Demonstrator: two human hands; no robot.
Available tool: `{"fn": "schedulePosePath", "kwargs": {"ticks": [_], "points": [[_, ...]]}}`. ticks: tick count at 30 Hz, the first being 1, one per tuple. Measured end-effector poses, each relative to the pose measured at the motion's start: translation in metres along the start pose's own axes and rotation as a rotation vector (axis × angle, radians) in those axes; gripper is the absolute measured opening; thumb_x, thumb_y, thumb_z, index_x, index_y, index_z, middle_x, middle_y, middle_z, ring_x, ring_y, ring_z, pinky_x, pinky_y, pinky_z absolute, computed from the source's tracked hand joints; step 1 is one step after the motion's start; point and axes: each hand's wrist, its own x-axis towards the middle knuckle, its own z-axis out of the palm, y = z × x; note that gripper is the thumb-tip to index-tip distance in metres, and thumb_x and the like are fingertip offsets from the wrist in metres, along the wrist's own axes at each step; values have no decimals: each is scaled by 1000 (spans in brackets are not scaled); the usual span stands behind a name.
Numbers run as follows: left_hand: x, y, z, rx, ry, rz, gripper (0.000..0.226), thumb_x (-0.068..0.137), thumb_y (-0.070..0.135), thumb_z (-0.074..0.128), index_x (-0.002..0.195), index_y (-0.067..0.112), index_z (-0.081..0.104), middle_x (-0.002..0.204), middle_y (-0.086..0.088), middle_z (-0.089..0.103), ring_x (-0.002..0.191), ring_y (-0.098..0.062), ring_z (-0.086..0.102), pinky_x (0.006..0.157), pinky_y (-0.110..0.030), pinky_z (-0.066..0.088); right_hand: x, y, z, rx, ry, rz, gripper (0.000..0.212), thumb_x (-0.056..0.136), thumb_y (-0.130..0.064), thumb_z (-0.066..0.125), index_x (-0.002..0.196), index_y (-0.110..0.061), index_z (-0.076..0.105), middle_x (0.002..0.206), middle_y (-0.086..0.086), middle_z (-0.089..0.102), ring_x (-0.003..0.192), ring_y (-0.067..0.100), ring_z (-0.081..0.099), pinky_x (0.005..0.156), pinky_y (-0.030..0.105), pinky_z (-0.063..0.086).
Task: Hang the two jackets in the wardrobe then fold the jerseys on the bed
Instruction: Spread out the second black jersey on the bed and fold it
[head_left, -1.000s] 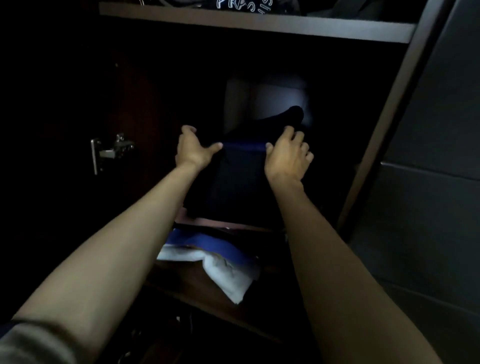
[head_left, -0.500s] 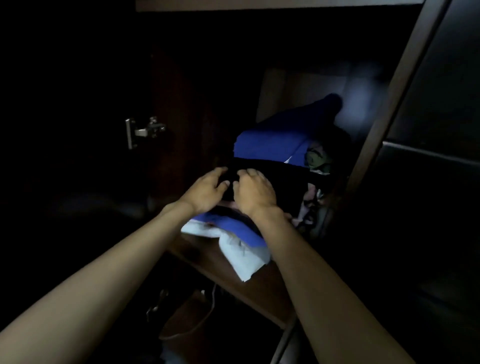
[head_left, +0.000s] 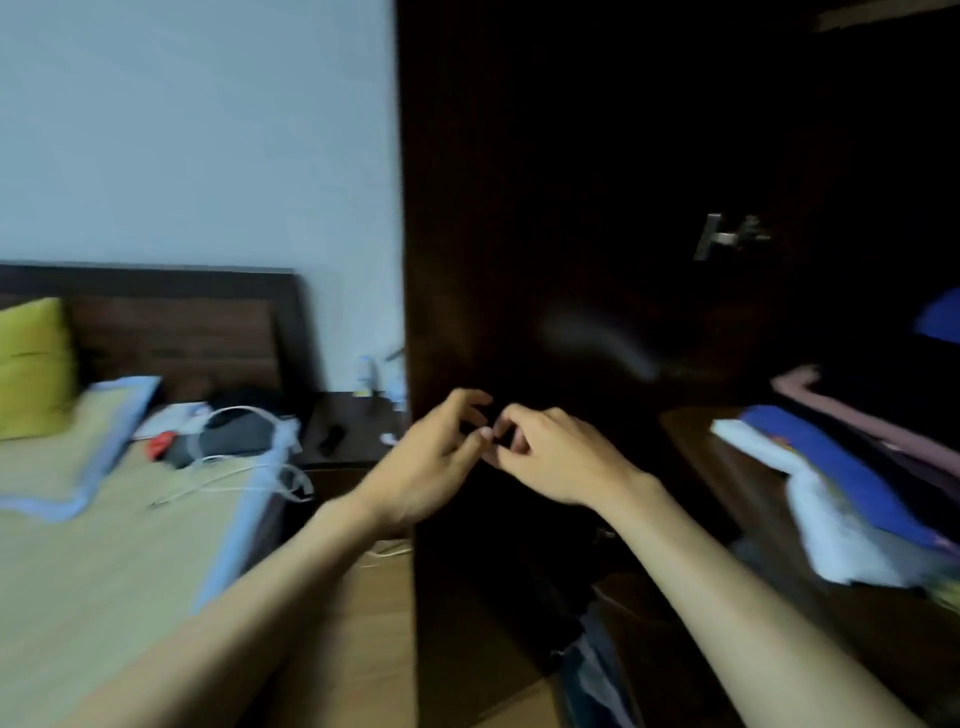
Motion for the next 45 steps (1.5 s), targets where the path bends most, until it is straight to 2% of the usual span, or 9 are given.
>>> {"fn": "schedulePosePath", "kwargs": {"ticks": [3,6,9,16,25,29,36,41,45], "points": [[-70,-29,-35,13,56,-118,27,102,30,51,128,24,49,115,6,64,98,-4,65,86,-24,53,13,-53,42,-65,-107,-143,45,91,-67,53,118,-32,58,103,-9,72,102,20,69,83,36,53],[-133,-59,-71,93,137,-263,23,104,28,51,127,30,48,114,9,61,93,2,61,83,-13,46,30,-104,86,-122,-199,-263,47,92,-70,50,119,-31,55,105,-7,71,104,21,67,83,37,51],[-196,-87,-109,170,221,-448,35,105,33,48,138,24,44,126,4,59,101,-12,62,91,-27,46,44,-162,128,-171,-293,-401,48,95,-66,48,124,-27,54,109,-3,69,105,22,65,84,39,51],[-354,-137,-189,191,400,-792,39,104,40,46,140,27,42,130,6,56,100,-16,64,93,-36,49,46,-330,222,-234,-449,-705,46,98,-57,50,127,-22,52,118,4,67,107,28,63,75,36,42],[-556,-197,-253,138,548,-1178,33,101,30,55,130,14,51,118,0,62,111,-17,61,99,-37,48,11,-508,346,-426,-669,-993,50,102,-52,49,132,-12,49,124,14,63,110,35,62,85,42,50],[-629,-218,-255,87,608,-1347,34,101,33,55,130,16,47,115,-1,63,105,-18,63,92,-35,51,9,-567,391,-474,-740,-1084,50,103,-51,48,132,-10,48,125,15,63,107,35,62,87,45,54],[-677,-265,-253,-21,706,-1615,33,101,26,54,129,10,45,111,-6,59,95,-21,60,77,-32,48,38,-638,481,-534,-820,-1201,54,101,-53,49,130,-8,43,118,16,63,86,30,51,72,40,46],[-680,-298,-269,-93,825,-1775,32,99,32,54,125,13,49,108,-9,65,94,-31,68,83,-42,54,91,-684,525,-519,-905,-1240,53,100,-54,49,130,-10,43,124,14,63,108,34,62,78,40,47],[-675,-331,-284,-119,878,-1867,34,98,28,57,126,10,51,118,-11,60,103,-26,61,84,-34,47,138,-719,552,-484,-936,-1245,51,99,-52,52,128,-10,46,129,12,62,116,34,61,81,39,45]]}}
